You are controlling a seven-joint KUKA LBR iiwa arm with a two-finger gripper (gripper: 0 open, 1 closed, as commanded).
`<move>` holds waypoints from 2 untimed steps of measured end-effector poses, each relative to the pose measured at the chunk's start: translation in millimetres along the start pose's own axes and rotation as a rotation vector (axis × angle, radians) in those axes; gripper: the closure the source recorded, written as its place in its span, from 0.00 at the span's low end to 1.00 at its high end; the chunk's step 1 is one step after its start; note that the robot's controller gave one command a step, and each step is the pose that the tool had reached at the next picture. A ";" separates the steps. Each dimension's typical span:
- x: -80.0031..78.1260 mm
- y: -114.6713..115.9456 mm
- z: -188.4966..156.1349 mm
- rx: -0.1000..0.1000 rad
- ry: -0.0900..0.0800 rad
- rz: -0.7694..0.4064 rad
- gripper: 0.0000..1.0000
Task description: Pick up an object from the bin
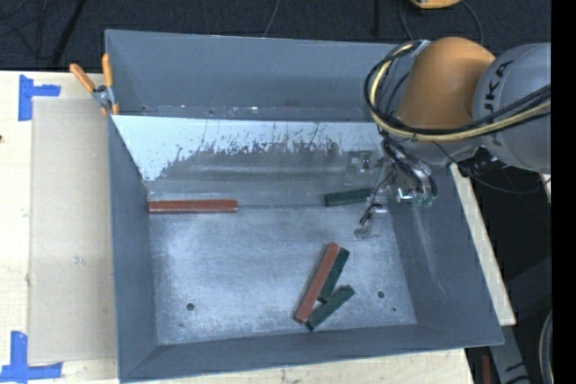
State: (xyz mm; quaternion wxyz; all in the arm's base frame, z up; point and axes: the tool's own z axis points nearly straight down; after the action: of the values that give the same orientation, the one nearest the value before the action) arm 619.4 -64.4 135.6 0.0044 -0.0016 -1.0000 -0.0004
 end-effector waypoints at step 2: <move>129.2 58.4 67.4 0.002 -0.010 -0.467 0.00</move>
Offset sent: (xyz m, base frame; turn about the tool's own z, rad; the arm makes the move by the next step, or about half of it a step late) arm -0.0880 0.0665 -0.0226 -0.0949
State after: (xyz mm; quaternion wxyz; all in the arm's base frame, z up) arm 489.8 -5.5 69.4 -0.0007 0.2299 -0.9732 -0.0004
